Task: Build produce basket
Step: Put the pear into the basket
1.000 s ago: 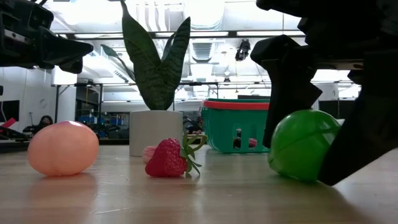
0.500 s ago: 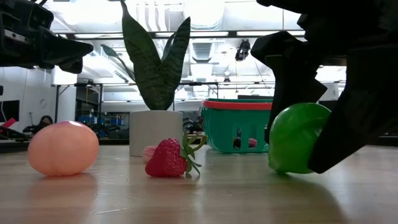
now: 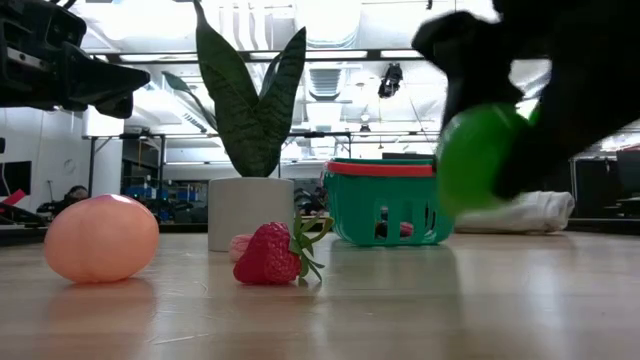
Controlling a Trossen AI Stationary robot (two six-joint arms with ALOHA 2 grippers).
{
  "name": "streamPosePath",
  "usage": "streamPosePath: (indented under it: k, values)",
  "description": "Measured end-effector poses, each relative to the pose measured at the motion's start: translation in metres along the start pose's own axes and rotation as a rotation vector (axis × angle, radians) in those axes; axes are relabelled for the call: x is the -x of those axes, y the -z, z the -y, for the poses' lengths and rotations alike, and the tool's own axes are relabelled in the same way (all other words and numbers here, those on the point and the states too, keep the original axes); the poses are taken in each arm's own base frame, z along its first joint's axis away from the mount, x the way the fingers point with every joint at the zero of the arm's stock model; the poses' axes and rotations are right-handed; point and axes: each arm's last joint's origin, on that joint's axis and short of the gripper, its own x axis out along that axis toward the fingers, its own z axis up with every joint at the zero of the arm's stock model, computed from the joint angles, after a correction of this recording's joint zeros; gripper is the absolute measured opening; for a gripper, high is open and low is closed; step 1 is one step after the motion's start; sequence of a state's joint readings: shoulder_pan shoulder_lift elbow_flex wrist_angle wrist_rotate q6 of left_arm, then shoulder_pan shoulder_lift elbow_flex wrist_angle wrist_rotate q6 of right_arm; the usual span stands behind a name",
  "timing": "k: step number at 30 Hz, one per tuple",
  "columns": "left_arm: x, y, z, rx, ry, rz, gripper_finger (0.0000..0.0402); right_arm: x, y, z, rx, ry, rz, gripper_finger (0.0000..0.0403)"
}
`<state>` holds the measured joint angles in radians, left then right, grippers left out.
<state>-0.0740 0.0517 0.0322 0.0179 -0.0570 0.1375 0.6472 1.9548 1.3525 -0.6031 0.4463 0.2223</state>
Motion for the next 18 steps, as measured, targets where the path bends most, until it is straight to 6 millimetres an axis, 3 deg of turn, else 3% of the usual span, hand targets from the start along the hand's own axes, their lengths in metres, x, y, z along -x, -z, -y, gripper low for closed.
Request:
streamPosePath:
  k: [7,18]
  values:
    - [0.000,0.000,0.000,0.000,0.000,0.000,0.0000,0.042,-0.007,0.029,0.011,0.102,0.081,0.0209]
    - [0.000,0.000,0.000,0.000,0.000,0.002,0.0000,0.097,-0.009,0.103,-0.030,0.162,0.204,0.0209]
